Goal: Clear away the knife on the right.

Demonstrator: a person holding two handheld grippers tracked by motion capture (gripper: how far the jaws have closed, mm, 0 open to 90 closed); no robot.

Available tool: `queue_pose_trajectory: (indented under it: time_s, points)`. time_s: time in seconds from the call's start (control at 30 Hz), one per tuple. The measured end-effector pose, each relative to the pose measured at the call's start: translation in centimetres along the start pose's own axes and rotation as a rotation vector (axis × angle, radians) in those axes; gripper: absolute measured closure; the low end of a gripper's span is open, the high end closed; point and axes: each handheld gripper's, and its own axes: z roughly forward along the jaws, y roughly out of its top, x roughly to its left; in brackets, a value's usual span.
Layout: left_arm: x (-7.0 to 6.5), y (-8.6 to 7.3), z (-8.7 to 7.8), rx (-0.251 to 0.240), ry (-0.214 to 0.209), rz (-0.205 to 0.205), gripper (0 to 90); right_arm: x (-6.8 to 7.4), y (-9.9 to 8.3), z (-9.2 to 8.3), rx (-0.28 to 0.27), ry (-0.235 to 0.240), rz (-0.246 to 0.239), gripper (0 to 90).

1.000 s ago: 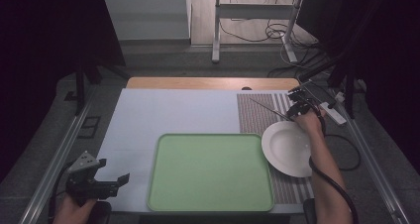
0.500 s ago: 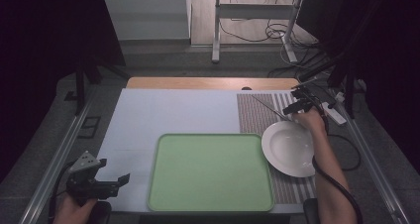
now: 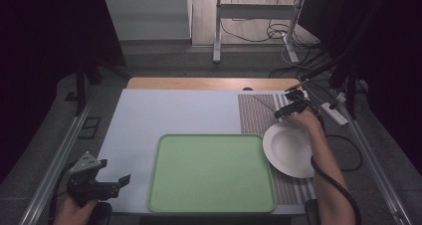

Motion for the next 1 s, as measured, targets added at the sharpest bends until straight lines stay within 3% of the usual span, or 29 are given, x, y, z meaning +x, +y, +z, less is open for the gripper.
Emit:
queue_pose_trajectory:
  time_s: [0.1, 0.13, 0.3, 0.43, 0.47, 0.53, 0.6, 0.77, 0.83, 1.0]
  points:
    - [0.0, 0.0, 0.0, 0.000, 0.000, 0.001, 2.7, 0.1, -0.1, 0.6, 0.012, -0.005, -0.008, 0.5]
    - [0.0, 0.0, 0.0, 0.000, 0.000, 0.002, 2.7, 0.0, -0.1, 0.8, 0.010, 0.000, -0.010, 6.4]
    - [0.0, 0.0, 0.0, 0.000, 0.000, 0.000, 2.7, 0.1, -0.1, 0.9, 0.008, -0.023, -0.042, 16.1]
    - [0.0, 0.0, 0.0, 0.005, 0.000, 0.001, 2.7, 0.2, 0.2, 0.4, 0.004, -0.012, -0.072, 41.3]
    - [0.0, 0.0, 0.0, 0.005, 0.001, 0.002, 2.8, 0.3, 0.2, 0.2, 0.001, 0.002, -0.099, 56.3]
    - [0.0, 0.0, 0.0, 0.005, 0.003, 0.004, 2.8, 0.3, 0.2, 0.2, -0.001, 0.011, -0.107, 59.4]
    - [0.0, 0.0, 0.0, 0.005, 0.003, 0.003, 2.8, 0.2, 0.1, 0.1, 0.000, 0.038, -0.132, 77.6]
    - [0.0, 0.0, 0.0, 0.005, 0.003, 0.001, 2.8, 0.1, 0.2, 0.0, 0.015, 0.045, -0.118, 80.5]
    - [0.0, 0.0, 0.0, 0.004, 0.002, 0.000, 2.8, 0.2, 0.2, 0.0, 0.017, 0.044, -0.154, 80.6]
    - [0.0, 0.0, 0.0, 0.005, 0.003, 0.002, 2.8, -0.2, 0.1, -0.3, 0.006, 0.036, -0.164, 80.7]
